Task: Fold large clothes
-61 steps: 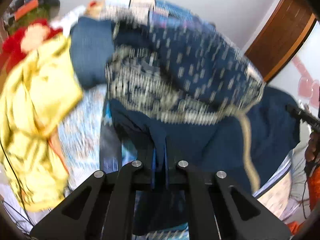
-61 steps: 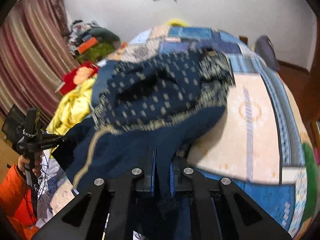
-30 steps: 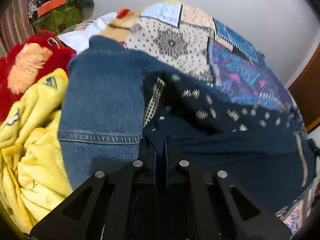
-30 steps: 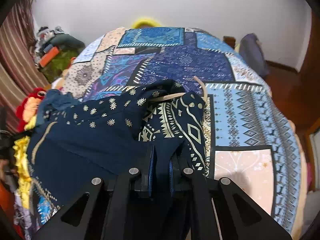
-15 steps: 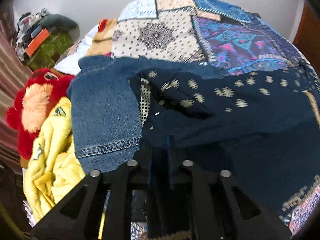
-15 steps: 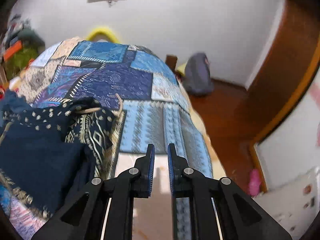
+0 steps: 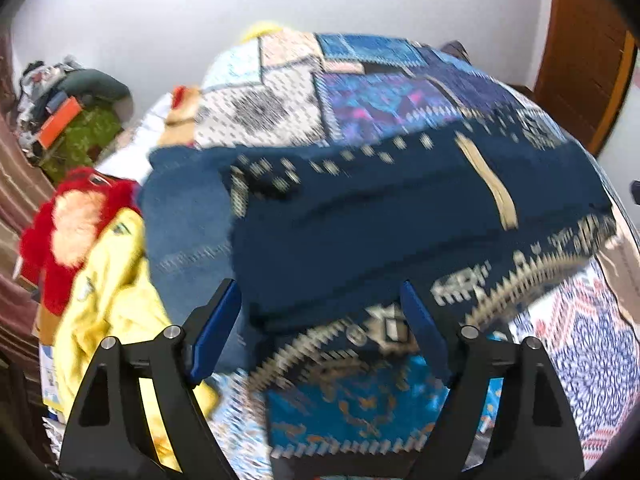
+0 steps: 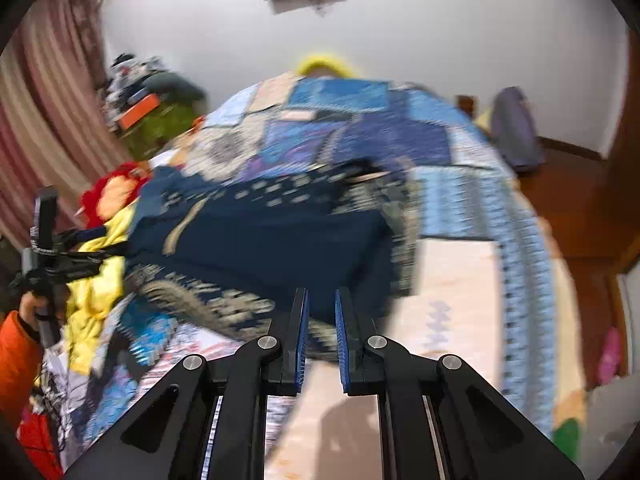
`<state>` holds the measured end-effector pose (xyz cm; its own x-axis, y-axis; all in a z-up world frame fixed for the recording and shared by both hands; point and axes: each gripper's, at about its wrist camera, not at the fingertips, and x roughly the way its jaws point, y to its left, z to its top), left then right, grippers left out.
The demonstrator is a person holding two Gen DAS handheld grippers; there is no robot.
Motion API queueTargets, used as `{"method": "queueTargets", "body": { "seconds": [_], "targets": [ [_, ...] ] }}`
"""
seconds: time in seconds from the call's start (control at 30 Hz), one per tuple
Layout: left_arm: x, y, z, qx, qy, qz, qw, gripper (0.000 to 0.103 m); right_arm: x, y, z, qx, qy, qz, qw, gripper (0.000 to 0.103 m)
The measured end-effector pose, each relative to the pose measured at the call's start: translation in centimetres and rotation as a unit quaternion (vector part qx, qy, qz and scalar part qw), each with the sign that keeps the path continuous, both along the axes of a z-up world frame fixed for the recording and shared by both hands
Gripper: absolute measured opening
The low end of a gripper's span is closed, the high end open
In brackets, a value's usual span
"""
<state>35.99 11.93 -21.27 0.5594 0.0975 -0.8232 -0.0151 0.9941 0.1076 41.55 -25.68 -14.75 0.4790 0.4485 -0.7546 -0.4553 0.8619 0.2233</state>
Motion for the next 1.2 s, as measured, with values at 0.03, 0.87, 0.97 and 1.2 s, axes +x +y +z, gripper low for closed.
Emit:
{"method": "queueTargets", "body": {
  "seconds": [0.03,0.87,0.97,1.2],
  "targets": [
    [0.0,-0.2,-0.8,-0.003,0.008,-0.002,1.0000,0.082,-0.1,0.8,-0.4,0.001,0.003,0.009,1.000,0.008],
    [12.4,6.1,6.7,0.007,-0.098,0.095,0.9906,0.083,12.7,13.8,1.9,-0.066,-0.102,0.010,0.993,0.008],
    [11.5,4.8,6.4,-0.004,-0.093,0.073,0.9929,0.083,11.9,13.7,3.3,-0.039,-0.108,0.021,0.993,0.008],
    [8.5,-0.5,1.0,-0.066,-0.019,-0.008,0.9976,0.083,9.5,15.4,-0.5,-0.006,-0.010,0.087,0.996,0.008]
  ]
}}
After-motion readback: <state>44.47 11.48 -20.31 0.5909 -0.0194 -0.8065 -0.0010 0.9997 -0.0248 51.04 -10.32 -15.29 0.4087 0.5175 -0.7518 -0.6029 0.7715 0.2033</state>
